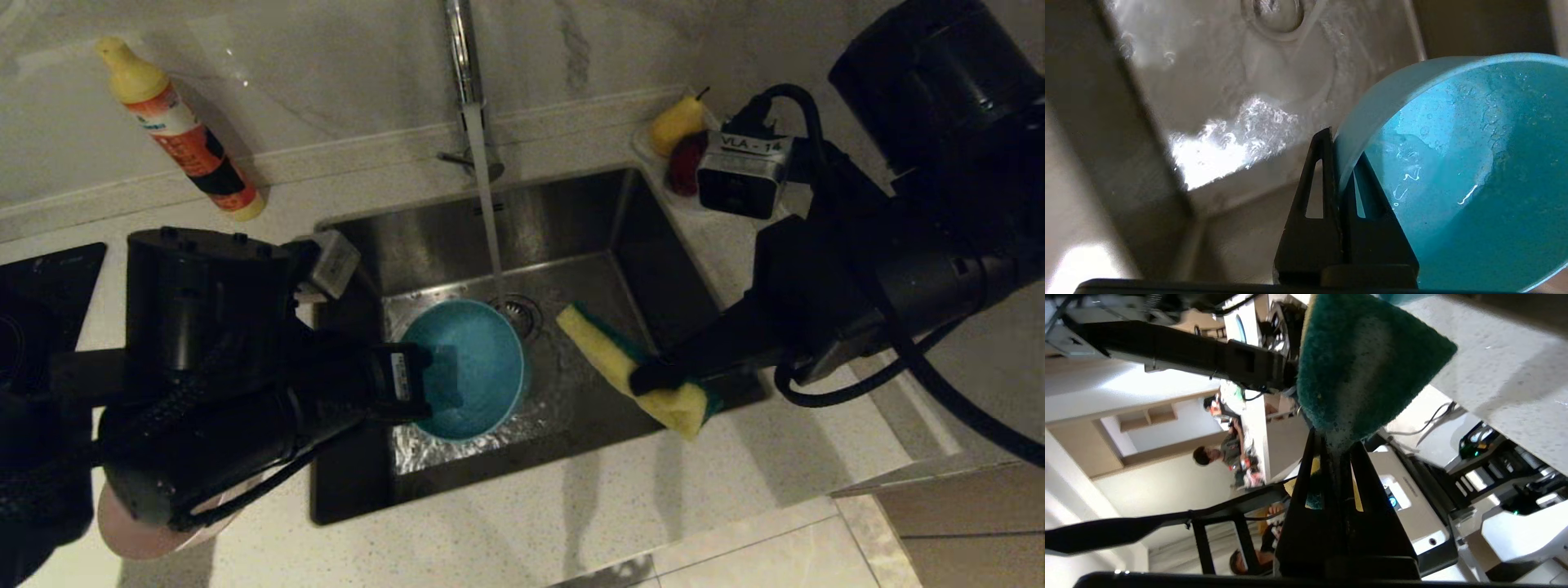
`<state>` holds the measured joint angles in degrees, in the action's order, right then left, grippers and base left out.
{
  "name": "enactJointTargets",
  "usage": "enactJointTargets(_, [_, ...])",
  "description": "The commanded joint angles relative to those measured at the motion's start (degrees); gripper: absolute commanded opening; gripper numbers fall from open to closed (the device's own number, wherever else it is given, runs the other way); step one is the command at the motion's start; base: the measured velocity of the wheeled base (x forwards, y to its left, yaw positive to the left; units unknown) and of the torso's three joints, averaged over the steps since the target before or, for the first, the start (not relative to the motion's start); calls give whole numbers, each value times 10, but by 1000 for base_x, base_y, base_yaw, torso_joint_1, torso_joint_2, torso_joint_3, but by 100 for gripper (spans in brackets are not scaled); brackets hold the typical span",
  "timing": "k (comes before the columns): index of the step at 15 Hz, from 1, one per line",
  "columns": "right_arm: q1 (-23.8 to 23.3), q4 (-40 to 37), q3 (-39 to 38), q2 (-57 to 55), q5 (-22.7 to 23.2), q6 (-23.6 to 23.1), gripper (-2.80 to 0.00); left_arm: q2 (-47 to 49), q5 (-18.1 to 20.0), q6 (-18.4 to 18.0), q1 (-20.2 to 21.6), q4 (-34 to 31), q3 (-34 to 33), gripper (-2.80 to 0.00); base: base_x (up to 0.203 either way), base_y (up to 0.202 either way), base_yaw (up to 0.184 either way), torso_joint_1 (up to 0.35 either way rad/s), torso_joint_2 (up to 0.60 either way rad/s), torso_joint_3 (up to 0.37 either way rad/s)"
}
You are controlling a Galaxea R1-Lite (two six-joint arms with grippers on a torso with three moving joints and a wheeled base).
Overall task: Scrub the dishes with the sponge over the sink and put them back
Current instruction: Wipe the bowl
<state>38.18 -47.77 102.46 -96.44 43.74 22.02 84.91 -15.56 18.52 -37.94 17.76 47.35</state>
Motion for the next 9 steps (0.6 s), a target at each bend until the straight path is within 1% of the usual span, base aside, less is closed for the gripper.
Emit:
enactJointTargets(1, [19, -12, 25, -36, 2, 2, -280, 47, -32, 1, -3, 78, -18, -280, 0, 0, 0, 0, 0, 0])
enactJointTargets(2, [25, -13, 27, -45, 0, 3, -280, 52, -48, 0, -5, 87, -11, -280, 0, 0, 0, 0, 0, 0])
enactJointTargets(4, [32, -13, 37, -65, -1, 11, -280, 54, -60, 0, -18, 89, 8, -280, 0, 0, 0, 0, 0, 0])
enactJointTargets(5, [33, -13, 49, -78, -1, 23, -280, 54, -77, -1, -27, 89, 14, -280, 0, 0, 0, 0, 0, 0])
enactJointTargets(7, [33, -10, 81, -106, -3, 52, -280, 57, -112, -20, -42, 92, 10, -280, 0, 0, 0, 0, 0, 0])
enactJointTargets(8, [33, -2, 86, -115, -12, 70, -280, 58, -115, -22, -44, 106, 5, -280, 0, 0, 0, 0, 0, 0])
enactJointTargets(9, [36, 1, 86, -122, -32, 74, -280, 65, -116, -23, -44, 123, 1, -280, 0, 0, 0, 0, 0, 0])
